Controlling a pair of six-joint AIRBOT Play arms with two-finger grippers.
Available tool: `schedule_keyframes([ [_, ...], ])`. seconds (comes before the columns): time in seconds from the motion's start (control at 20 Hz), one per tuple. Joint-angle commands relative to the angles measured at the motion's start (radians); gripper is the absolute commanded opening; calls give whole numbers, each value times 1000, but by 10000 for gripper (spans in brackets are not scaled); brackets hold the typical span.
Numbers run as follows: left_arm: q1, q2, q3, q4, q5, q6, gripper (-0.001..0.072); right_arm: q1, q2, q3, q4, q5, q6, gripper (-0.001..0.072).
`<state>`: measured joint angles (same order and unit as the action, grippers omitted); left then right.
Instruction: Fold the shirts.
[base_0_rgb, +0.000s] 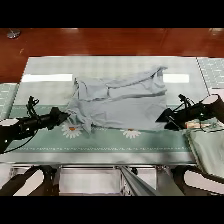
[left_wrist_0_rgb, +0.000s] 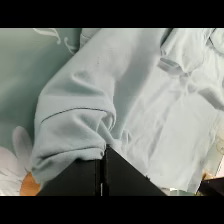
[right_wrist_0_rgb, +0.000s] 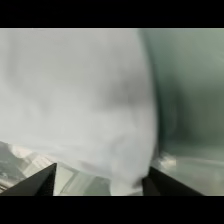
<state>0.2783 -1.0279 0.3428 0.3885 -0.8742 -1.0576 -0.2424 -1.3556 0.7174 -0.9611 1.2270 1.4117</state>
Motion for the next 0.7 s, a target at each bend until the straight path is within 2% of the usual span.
schedule_keyframes([
  [0.0,0,1,3,-1,-37,26,18,87,-34,31,87,-109,-4,331],
  [0.05,0,1,16,-1,-40,27,18,111,-34,62,97,-103,-32,22],
  [0.2,6,13,167,-1,-123,24,18,140,-32,300,91,-1,-51,29],
  [0.3,8,36,376,-1,-183,19,18,140,-32,585,84,75,-35,30],
  [0.45,9,55,762,5,-193,-15,18,140,-32,1080,51,80,20,30],
  [0.55,10,54,1029,91,-194,-63,17,140,-25,1366,2,96,52,29],
  [0.65,10,55,1275,269,-229,-133,17,140,49,1483,-33,81,62,29],
])
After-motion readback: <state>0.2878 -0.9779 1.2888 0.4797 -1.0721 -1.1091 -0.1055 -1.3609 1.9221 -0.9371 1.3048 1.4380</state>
